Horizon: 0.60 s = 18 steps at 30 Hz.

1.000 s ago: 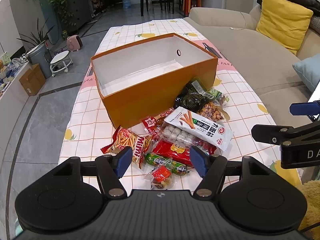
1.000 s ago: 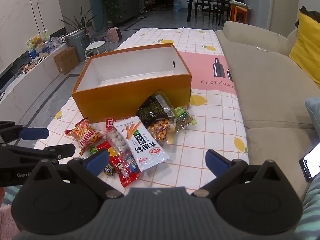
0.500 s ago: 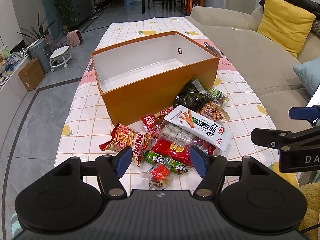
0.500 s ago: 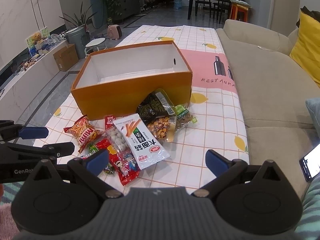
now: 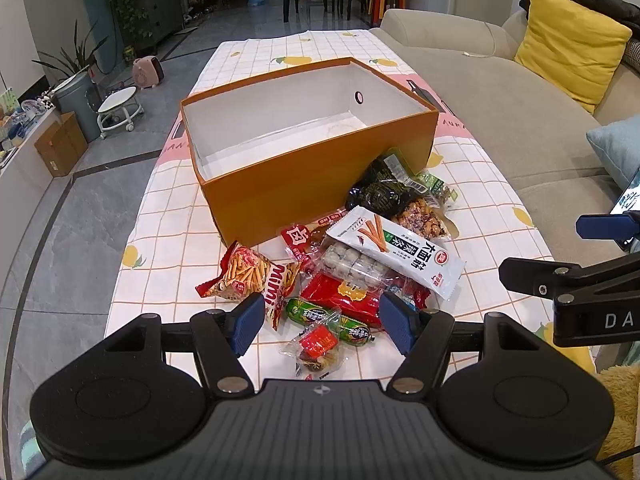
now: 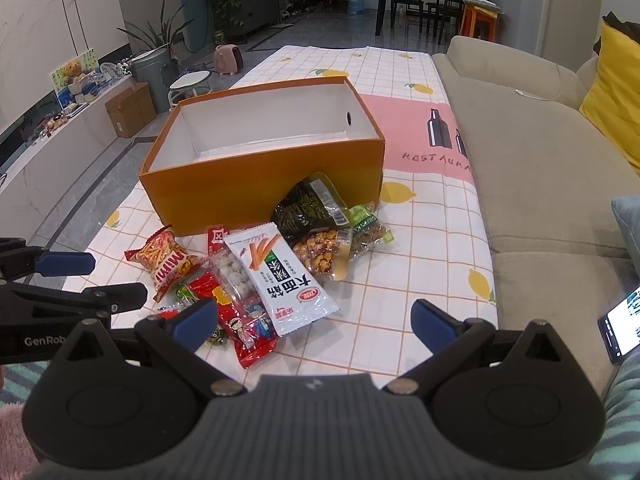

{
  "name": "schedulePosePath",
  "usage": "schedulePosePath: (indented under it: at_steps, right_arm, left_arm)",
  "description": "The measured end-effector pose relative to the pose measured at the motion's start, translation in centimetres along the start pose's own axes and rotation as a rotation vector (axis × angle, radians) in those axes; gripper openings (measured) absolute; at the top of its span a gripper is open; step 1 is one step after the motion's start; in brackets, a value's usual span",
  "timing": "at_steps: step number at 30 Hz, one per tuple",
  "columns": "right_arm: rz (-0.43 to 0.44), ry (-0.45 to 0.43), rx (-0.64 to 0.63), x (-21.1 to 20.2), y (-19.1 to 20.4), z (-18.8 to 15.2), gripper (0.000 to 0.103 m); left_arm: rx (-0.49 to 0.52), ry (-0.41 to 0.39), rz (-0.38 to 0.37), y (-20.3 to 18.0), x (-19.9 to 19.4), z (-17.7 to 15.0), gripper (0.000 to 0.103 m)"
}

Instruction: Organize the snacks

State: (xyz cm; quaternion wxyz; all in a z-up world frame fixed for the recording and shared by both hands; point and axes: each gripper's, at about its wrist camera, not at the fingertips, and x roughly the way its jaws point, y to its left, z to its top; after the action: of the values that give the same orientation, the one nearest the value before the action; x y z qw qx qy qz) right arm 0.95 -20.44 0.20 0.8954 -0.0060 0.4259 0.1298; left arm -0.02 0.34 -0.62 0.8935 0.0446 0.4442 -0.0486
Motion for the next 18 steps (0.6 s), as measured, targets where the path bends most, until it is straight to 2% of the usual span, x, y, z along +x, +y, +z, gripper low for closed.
schedulePosePath:
  at_steps: [18]
  right_arm:
    - [-0.004, 0.008, -0.003, 0.15, -0.10, 0.01, 0.099]
  left_arm:
    - [-0.012, 0.013, -0.002, 0.24, 0.06, 0.01, 0.078]
